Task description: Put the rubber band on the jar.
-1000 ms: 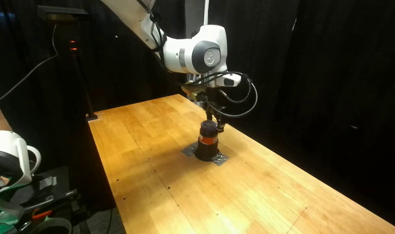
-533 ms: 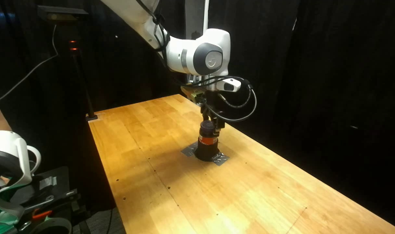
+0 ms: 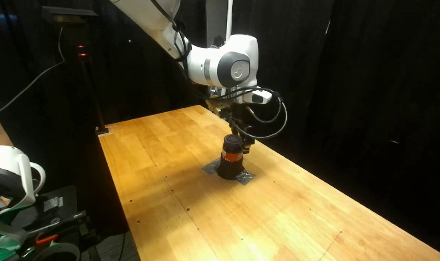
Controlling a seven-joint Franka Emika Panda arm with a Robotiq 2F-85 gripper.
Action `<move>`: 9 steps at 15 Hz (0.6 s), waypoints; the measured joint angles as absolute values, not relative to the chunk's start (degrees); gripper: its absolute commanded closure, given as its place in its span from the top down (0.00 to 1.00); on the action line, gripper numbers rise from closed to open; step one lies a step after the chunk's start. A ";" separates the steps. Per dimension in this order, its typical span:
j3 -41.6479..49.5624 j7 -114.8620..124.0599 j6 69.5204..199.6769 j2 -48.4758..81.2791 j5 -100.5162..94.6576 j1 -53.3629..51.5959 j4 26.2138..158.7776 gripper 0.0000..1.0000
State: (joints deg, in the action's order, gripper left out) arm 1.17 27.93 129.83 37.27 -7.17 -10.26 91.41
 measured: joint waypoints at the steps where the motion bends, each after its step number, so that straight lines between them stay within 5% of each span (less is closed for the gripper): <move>1: 1.86 28.86 130.89 37.62 -7.39 -10.69 91.42 1.00; 9: 4.80 32.36 132.79 38.83 -8.18 -12.53 91.64 1.00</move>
